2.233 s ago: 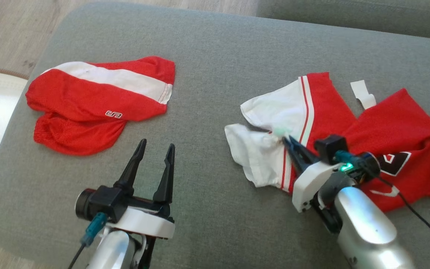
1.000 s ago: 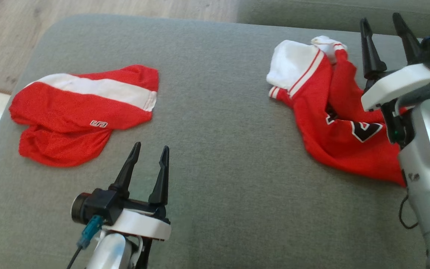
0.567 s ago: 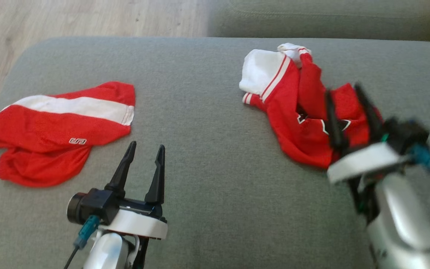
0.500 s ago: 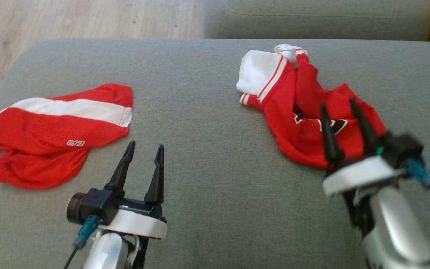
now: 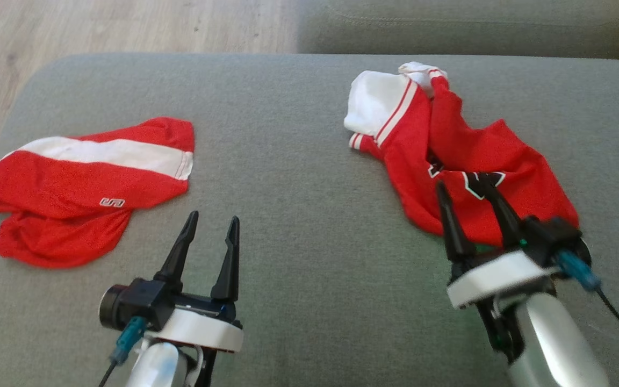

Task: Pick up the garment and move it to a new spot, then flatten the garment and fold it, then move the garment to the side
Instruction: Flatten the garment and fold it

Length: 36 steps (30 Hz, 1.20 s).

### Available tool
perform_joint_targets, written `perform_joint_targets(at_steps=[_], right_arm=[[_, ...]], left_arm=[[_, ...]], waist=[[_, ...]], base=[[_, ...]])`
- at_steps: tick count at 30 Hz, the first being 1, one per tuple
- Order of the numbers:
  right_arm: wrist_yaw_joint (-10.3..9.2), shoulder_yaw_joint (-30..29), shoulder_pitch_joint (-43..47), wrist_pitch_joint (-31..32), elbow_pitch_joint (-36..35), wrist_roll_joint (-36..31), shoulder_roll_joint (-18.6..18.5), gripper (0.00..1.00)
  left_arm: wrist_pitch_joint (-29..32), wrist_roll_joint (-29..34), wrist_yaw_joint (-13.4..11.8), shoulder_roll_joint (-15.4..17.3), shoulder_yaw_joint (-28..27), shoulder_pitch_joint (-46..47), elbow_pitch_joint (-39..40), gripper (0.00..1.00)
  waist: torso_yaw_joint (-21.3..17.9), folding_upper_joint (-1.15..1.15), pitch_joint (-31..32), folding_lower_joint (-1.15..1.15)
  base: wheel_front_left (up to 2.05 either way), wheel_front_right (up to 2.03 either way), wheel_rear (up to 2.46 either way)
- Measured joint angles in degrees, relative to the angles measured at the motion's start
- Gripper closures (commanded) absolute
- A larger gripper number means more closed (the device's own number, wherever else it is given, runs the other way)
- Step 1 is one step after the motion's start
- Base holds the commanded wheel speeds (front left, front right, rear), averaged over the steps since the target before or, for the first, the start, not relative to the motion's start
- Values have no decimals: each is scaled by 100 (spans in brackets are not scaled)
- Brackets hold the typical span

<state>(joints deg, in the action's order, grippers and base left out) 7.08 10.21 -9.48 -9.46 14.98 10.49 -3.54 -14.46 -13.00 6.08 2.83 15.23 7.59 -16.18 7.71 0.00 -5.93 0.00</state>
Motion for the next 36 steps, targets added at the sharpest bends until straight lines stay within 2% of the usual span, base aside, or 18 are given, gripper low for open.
perform_joint_targets(at_steps=[4, 8, 17, 22, 31, 33, 36], right_arm=[[0, 298, -588, 360, 288, -130, -16, 0], [0, 396, -1453, 623, 875, -513, -93, 0], [0, -11, -2948, 1523, 2933, -1489, -234, 0], [0, -65, -3385, 1563, 3705, -1735, -310, 0], [0, -204, -3945, 1633, 4614, -1979, -475, 0], [0, -328, -4014, 1629, 4719, -1982, -464, 100], [0, -415, -4117, 1462, 4816, -1982, -441, 100]], left_arm=[[0, -3, 3, 1, 109, 26, -10, 0], [0, -29, 7, 0, 263, 105, -40, 0], [0, -426, -71, -7, 626, 372, -104, 0], [0, -513, -113, -10, 777, 386, -109, 0], [0, -662, -204, -15, 923, 519, -96, 0], [0, -671, -205, -15, 929, 577, -93, 0], [0, -671, -213, -16, 937, 630, -91, 0]], waist=[[152, 0, -112, 0], [389, 0, -250, 1], [1146, 0, -597, 1], [1547, 0, -774, 1], [1837, 0, -1070, 1], [1842, 0, -1104, 1], [1813, 0, -1130, 1]], base=[[0, 0, 0], [0, 0, 0], [0, 0, 0], [0, 0, 0], [0, 0, 0], [0, 0, 0], [0, 0, 0]])
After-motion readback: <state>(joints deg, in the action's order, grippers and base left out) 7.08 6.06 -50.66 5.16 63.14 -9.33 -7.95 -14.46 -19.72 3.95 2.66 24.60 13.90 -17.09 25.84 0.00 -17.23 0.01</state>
